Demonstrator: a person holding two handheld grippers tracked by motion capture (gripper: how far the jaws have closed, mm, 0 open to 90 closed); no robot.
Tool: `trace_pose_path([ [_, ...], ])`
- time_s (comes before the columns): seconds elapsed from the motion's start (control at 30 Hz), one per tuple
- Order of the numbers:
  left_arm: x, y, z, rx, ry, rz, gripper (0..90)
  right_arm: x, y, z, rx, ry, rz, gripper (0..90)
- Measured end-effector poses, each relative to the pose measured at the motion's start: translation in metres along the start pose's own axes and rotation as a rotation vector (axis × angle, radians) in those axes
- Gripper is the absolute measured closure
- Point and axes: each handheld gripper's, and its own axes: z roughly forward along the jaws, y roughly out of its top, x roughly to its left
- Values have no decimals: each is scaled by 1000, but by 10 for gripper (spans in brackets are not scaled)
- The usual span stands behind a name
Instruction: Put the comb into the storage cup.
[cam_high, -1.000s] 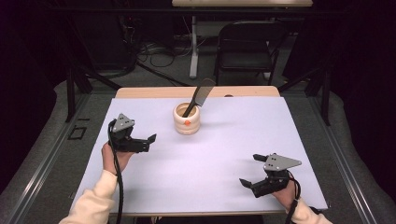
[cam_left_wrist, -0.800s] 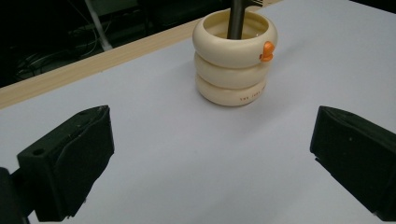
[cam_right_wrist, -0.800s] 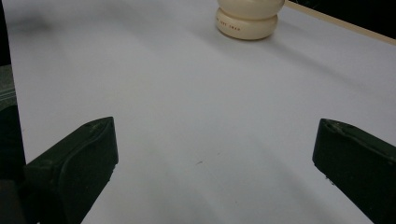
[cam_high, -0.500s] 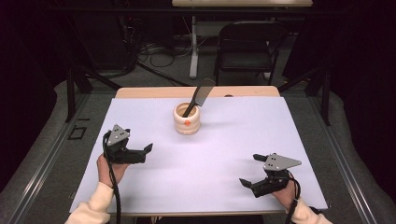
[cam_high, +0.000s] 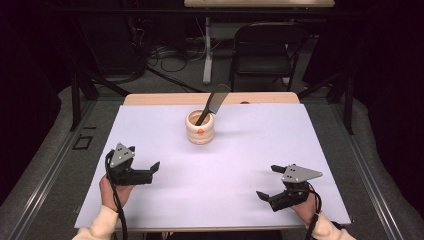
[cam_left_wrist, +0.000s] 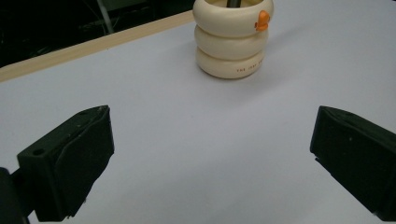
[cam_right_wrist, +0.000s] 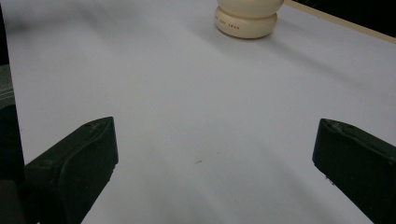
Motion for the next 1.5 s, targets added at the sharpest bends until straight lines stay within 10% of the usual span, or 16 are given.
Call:
trace_pose_path([
  [1.5,-17,-51,-25,-3,31,-5,0,0,0,1,1,-6,9,0],
])
